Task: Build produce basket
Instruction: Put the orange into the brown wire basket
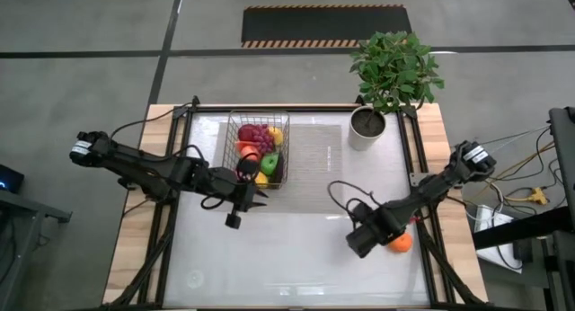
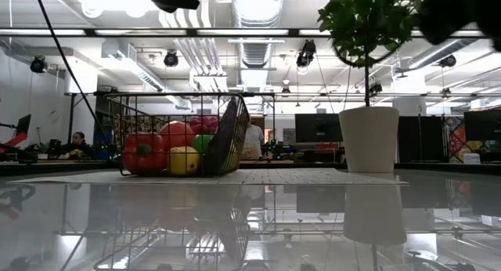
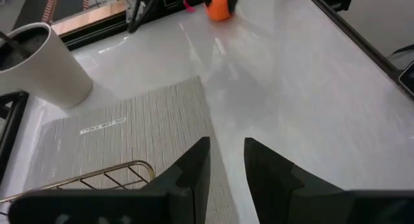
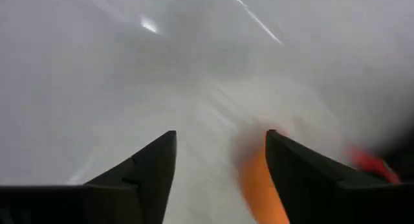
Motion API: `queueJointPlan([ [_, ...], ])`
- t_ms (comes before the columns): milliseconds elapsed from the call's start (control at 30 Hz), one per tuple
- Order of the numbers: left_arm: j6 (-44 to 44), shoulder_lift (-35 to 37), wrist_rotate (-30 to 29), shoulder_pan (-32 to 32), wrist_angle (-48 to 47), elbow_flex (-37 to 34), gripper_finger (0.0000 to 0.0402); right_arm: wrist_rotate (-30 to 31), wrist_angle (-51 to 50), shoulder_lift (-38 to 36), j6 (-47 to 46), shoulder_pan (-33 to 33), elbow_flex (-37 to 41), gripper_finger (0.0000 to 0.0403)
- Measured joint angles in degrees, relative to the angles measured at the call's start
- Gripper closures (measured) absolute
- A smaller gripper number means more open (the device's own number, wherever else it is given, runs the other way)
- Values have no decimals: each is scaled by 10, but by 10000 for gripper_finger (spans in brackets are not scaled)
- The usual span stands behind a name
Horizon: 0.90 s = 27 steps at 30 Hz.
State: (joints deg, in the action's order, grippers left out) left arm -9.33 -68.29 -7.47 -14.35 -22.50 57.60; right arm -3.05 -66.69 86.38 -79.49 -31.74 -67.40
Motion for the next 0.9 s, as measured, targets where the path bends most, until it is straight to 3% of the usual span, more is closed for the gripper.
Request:
queueJointPlan([
  [133, -19, 0, -2, 0, 0, 0, 324, -51, -66, 13, -38, -26, -3, 138],
  [433, -31, 0, -3, 0, 1, 0, 324, -96, -64, -4, -62, -64, 51, 53],
  [900, -31, 0, -3, 0, 2, -1, 324, -155, 24, -9, -54, -90, 147, 60],
])
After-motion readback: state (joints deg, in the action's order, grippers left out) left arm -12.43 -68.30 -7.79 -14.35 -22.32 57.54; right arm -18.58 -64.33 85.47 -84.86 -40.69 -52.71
